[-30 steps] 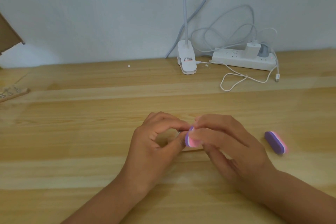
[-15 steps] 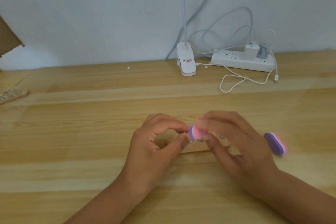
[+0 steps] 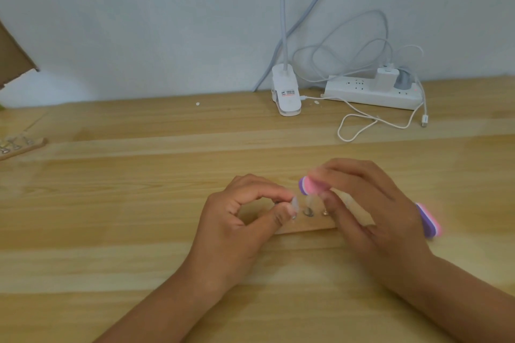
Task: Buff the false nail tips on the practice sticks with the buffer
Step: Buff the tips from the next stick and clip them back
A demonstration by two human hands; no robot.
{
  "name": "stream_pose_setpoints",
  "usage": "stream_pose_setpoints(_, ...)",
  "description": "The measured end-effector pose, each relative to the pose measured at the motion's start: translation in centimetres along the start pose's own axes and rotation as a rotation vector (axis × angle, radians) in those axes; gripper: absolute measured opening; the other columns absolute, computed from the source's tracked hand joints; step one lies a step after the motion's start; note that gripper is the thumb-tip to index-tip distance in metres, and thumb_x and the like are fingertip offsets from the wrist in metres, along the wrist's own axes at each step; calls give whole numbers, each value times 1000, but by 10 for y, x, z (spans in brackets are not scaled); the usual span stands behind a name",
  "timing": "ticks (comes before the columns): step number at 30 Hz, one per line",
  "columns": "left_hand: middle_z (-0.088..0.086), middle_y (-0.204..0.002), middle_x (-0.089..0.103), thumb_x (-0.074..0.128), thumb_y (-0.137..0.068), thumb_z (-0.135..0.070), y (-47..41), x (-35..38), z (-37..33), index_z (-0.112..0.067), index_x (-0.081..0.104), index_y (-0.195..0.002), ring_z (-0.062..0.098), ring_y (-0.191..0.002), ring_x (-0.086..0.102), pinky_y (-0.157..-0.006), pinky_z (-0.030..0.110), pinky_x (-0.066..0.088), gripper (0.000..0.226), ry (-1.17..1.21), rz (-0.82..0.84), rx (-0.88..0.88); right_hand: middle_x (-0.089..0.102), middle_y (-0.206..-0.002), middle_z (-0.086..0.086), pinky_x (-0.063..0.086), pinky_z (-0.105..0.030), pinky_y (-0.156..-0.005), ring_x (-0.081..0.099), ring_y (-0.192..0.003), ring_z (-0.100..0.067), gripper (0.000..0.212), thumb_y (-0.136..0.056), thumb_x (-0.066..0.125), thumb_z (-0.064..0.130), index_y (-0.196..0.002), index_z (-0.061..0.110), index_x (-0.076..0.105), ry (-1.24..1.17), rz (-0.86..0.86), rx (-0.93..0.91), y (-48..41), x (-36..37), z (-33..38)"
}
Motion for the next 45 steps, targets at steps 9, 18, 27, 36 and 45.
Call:
stream_pose_setpoints(9,2,-87,72,75,-78,-26,-1,-2,6,-17,77,-88,20,-88,64,-83,29,47,13,105,38,-72,60,-115,-1,44,-19,-97,59,-111,-9,32,-92,60,1,-119,17,64,-12,11,51,0,0,-5)
stream_pose_setpoints(18,1,-87,72,74,-78,-27,0,1,4,-18,77,-87,15,-86,65,-81,22,47,13,111,53,-48,59,-116,0,44,-19,-97,57,-112,-7,29,-95,58,6,-121,17,64,-8,-7,54,1,-1,-6)
stream_pose_setpoints(27,-3,-86,71,73,-76,-34,-1,-2,4,-24,77,-86,16,-88,65,-82,22,47,14,26,25,-33,60,-117,-1,47,-23,-96,60,-111,-12,28,-95,56,6,-121,13,65,-7,35,22,1,2,-2)
stream_pose_setpoints(36,-5,-85,72,75,-76,-29,1,2,1,-20,77,-85,14,-87,64,-81,21,47,13,45,55,-28,59,-118,0,45,-20,-97,57,-113,-7,30,-95,57,6,-122,17,65,5,9,3,1,0,-1)
stream_pose_setpoints(45,-1,-87,72,76,-77,-26,0,0,4,-16,78,-86,15,-87,65,-78,22,49,14,67,63,-50,59,-114,0,40,-17,-100,57,-113,-9,28,-95,58,7,-121,15,63,20,25,43,2,1,-6)
Point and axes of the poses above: each hand's wrist, its own y-axis away from the middle knuckle, its own x-axis out of the palm, z = x × y, the point moved 5 cm from there along -y, towards the middle knuckle
